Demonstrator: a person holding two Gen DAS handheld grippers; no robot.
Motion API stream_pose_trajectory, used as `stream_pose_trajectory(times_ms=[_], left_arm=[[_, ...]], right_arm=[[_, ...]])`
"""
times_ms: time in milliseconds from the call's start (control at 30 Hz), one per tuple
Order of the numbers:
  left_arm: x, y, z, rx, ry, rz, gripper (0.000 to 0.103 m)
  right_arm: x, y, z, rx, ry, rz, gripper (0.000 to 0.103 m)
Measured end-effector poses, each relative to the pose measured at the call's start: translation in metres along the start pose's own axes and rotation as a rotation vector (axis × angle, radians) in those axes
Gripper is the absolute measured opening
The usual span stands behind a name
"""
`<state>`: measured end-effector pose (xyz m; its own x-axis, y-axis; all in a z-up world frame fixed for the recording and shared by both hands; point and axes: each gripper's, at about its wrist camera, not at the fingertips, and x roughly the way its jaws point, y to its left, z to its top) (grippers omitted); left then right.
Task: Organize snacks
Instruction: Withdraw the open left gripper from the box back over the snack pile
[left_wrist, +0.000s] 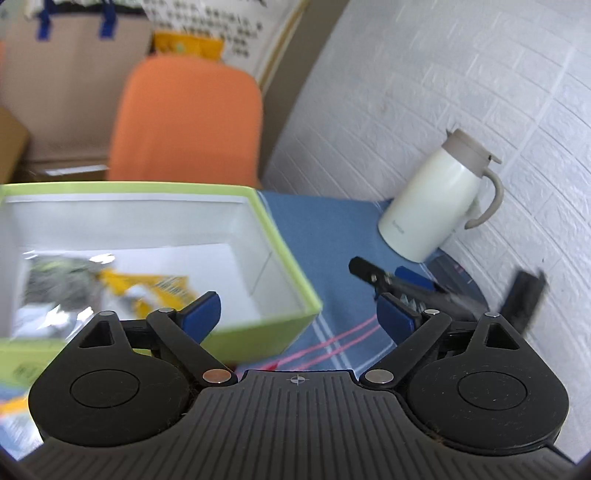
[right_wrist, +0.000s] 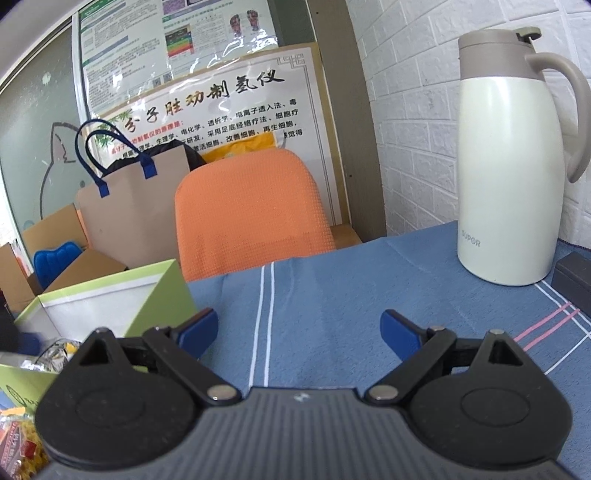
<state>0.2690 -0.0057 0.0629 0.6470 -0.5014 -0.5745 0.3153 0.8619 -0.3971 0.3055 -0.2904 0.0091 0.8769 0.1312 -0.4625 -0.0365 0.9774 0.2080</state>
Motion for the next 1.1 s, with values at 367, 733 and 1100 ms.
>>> stream_pose_trajectory(times_ms=[367,733,1100], left_arm=[[-0.096,-0.010,-0.122,-0.060,0.011,0.001,0.082],[-0.063,0.004,-0.153,-0.163,0.143,-0.078,0.075],[-0.136,0.020,-0.183,-0.162,-0.058,0.029,0.082]], right_arm=[[-0.050,0.027,-0.020,-0.055,0.053,0.162,0.093],[-0.227,0.078,-0.141,-0.136,0.201,0.246,0.093],[-0.197,0.123,-0.148,-0.121,0.270,0.180,0.093]])
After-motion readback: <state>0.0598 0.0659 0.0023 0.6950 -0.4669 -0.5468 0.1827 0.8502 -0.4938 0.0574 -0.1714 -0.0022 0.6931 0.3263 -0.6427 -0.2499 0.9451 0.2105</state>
